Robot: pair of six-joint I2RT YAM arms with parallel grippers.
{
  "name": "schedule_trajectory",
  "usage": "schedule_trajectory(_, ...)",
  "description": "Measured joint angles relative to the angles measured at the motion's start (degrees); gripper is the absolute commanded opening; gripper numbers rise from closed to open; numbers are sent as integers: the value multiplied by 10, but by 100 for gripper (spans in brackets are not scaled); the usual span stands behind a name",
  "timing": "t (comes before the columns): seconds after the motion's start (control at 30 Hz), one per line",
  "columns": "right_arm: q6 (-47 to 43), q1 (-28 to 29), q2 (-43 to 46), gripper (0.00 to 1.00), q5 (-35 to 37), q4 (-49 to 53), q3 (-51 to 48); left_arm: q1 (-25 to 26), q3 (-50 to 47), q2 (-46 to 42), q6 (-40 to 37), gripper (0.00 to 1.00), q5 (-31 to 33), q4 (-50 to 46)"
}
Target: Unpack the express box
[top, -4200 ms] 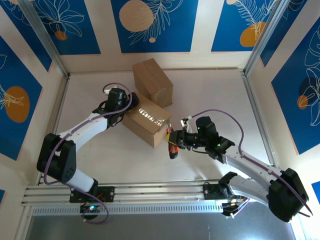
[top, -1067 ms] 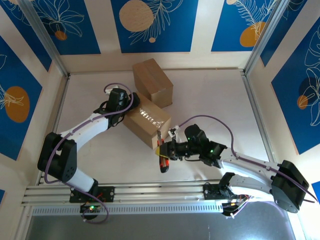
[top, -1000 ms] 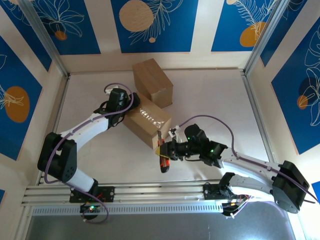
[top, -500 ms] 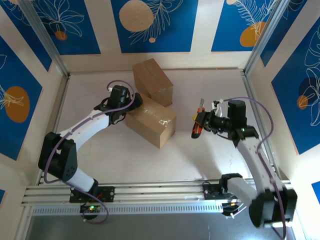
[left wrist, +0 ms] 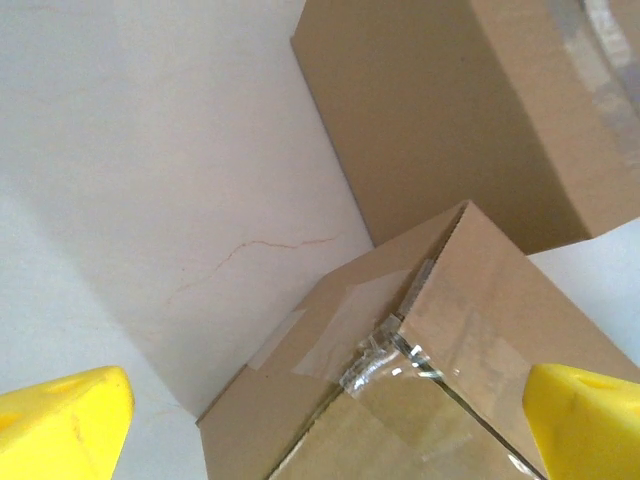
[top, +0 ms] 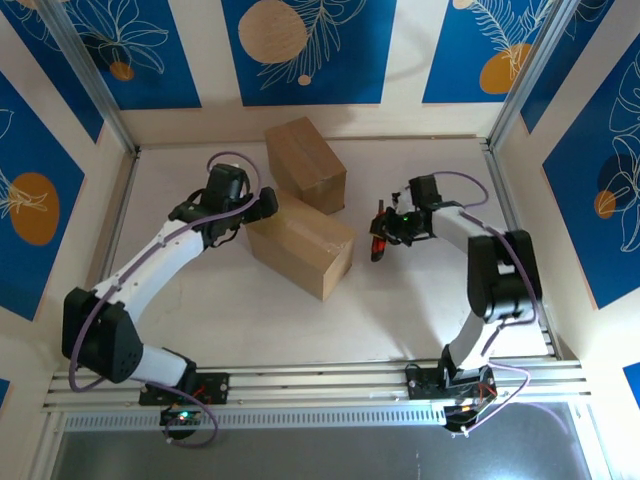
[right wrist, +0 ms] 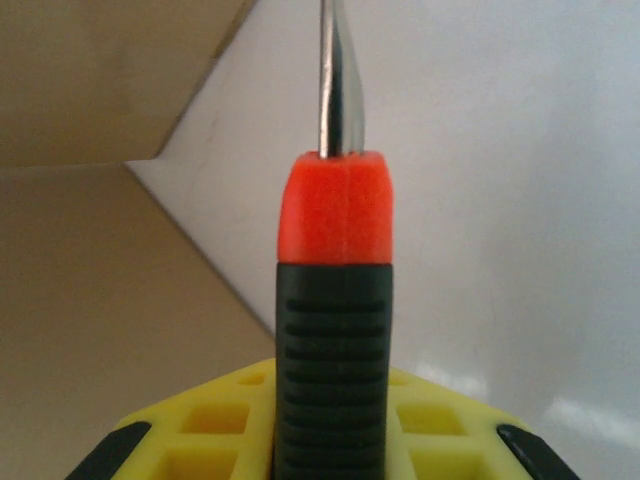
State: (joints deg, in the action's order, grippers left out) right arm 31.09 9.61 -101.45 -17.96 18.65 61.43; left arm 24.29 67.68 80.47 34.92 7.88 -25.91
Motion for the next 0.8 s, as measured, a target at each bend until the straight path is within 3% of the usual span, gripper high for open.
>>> schedule_trajectory(0.2,22,21,-73,0,27,-7,12,-5,4,-28,-22,100,-10,-14)
schedule_trajectory(0.47,64,31,-75,0,54,4,21,-7,4,-54,-40,100,-29,-33)
schedule_trajectory(0.67,108,45,-72,32,89,13,25,-8,4,-68,-40,100,-32,-59)
schedule_trajectory(0.8,139,55,-58,42,109,-6,10,-8,4,-79,-40,100,-32,-78)
